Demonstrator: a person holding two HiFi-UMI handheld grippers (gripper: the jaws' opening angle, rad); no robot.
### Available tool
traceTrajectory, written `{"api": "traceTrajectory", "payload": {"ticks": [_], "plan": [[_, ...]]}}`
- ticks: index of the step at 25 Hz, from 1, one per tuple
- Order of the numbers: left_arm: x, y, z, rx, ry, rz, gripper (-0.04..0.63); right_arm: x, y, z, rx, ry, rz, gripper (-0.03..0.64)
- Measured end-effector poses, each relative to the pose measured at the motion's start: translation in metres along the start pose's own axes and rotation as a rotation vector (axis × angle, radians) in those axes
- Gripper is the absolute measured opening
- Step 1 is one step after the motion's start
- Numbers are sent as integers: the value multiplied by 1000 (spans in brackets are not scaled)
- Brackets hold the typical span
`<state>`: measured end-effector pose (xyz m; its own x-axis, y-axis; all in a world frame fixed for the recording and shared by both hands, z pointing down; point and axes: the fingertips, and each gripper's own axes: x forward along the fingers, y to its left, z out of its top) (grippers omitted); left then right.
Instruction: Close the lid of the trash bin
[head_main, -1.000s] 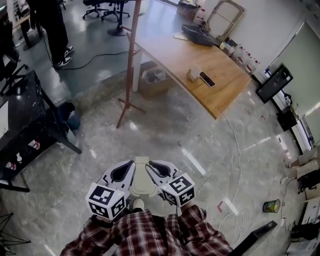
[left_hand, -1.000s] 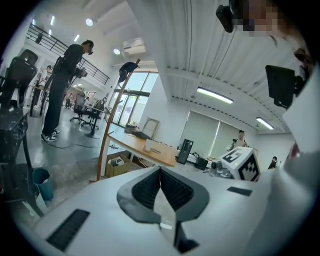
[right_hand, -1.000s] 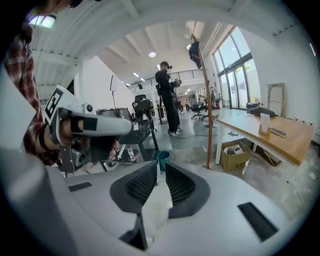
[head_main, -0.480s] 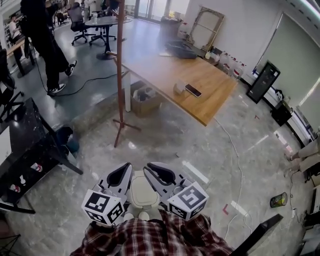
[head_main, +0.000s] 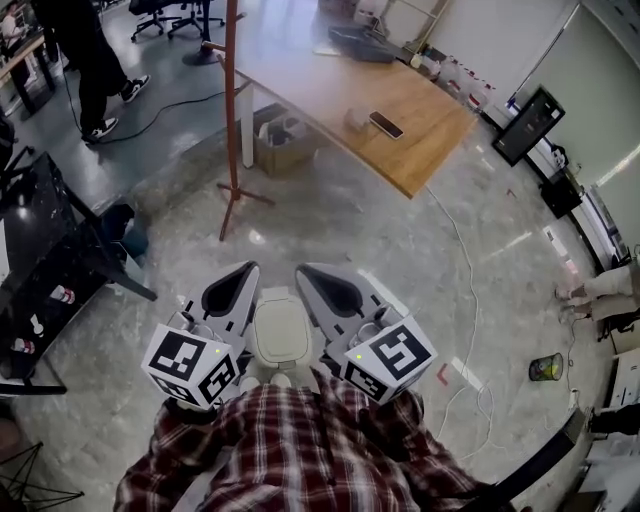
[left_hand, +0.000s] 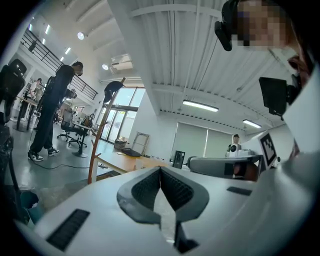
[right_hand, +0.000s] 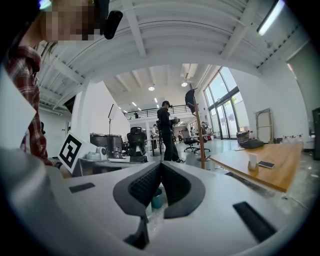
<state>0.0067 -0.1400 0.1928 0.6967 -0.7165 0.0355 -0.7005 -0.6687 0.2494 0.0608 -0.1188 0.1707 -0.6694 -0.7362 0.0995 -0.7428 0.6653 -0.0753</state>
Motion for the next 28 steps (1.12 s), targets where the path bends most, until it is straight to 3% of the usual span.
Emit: {"api": "traceTrajectory", "payload": {"ticks": [28], "plan": [[-32,2,-9,-26,26,11,9,3,33,-22,9,59,26,12]]}}
